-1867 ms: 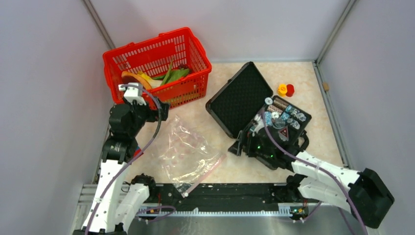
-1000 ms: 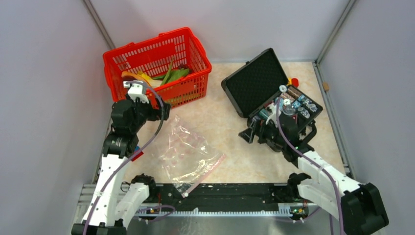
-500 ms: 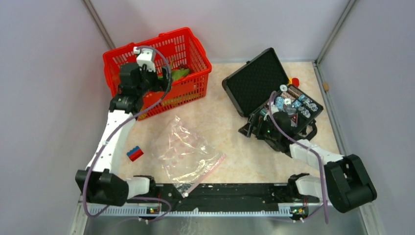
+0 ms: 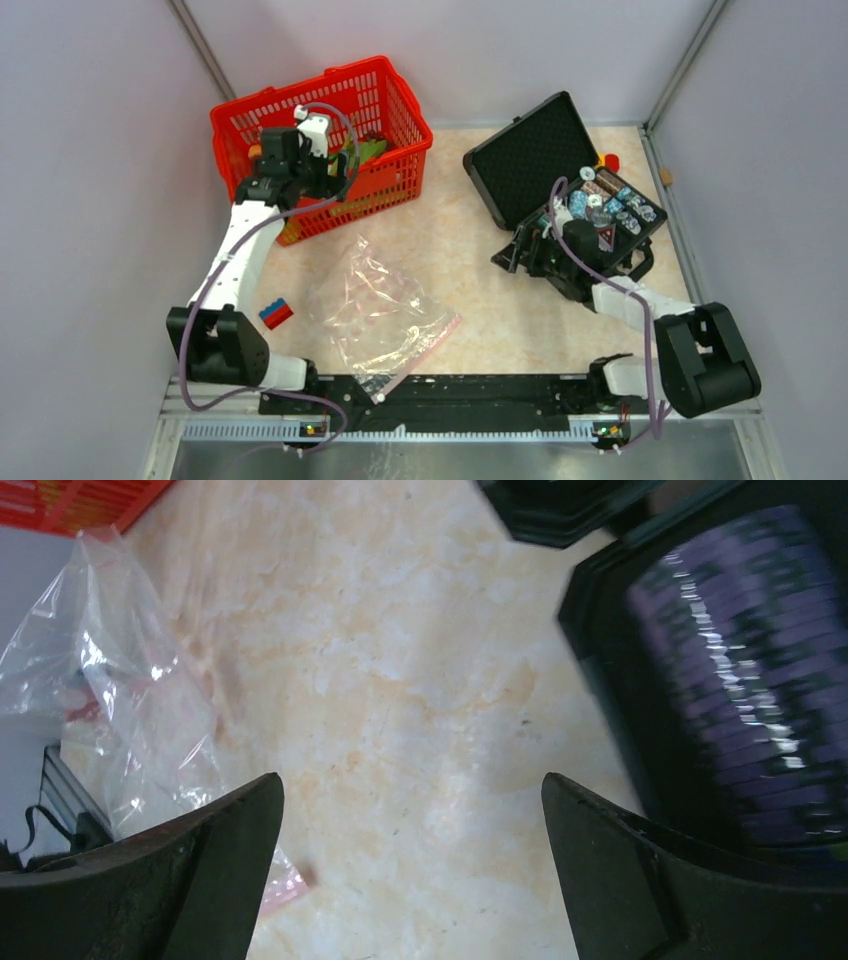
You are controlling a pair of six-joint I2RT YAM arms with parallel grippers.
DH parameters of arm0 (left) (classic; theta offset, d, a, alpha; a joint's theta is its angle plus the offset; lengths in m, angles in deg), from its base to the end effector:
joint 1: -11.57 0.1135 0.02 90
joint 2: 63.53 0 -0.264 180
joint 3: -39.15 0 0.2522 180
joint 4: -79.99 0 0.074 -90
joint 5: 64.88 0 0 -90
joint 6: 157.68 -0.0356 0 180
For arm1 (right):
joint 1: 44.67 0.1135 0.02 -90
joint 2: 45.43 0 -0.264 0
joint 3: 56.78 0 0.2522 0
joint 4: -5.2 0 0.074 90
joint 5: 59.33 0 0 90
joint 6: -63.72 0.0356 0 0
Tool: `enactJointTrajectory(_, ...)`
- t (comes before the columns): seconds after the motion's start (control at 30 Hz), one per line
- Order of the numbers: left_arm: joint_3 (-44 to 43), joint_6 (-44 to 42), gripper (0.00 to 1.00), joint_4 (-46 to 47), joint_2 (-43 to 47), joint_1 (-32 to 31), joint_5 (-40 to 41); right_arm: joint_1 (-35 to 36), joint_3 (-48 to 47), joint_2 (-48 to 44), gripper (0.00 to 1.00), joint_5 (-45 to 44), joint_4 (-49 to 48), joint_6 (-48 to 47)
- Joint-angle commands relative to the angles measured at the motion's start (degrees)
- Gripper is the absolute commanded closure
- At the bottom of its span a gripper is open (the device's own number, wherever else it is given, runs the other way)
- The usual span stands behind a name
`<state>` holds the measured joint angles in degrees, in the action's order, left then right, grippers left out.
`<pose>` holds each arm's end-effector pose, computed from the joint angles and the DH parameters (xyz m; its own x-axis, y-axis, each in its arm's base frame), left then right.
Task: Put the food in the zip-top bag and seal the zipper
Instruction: Move the distractor to the center of the board, then move the bin to the center of the board.
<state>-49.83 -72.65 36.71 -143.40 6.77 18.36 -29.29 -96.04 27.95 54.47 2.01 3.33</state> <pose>0.3116 -0.0304 0.3519 -0.5420 0.1318 -0.8300 0.2280 0.9737 0.0058 0.2321 0.0787 0.1702 -0.7157 0.2720 -0.6433 -0.2563 0.7545 0.6042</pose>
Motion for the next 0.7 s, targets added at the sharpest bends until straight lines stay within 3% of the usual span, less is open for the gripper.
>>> enactJointTrajectory(0.0,-4.4,-3.8,0.01,-10.5,-3.5,0.1,-7.9,6.3,-0.9,-5.3,0.02,-0.6,4.5,-2.6)
enactJointTrajectory(0.17,-8.9,-8.1,0.01,-23.9,-7.3,-0.1,-23.3,10.7,-0.9,-7.0,0.02,1.7,5.9,-0.1)
enactJointTrajectory(0.33,-8.1,-5.5,0.01,-25.6,-8.3,-3.5,-30.3,17.0,-1.5,-6.5,0.02,-0.8,6.8,-0.7)
enactJointTrajectory(0.5,-7.4,-0.4,0.01,-21.6,-7.6,-12.1,-27.4,23.5,-1.6,-4.6,0.08,-2.6,5.6,-2.4)
enactJointTrajectory(0.67,-7.5,4.4,0.01,-18.5,-6.9,-13.3,-18.5,27.6,-2.5,0.3,0.20,-5.5,3.4,-3.2)
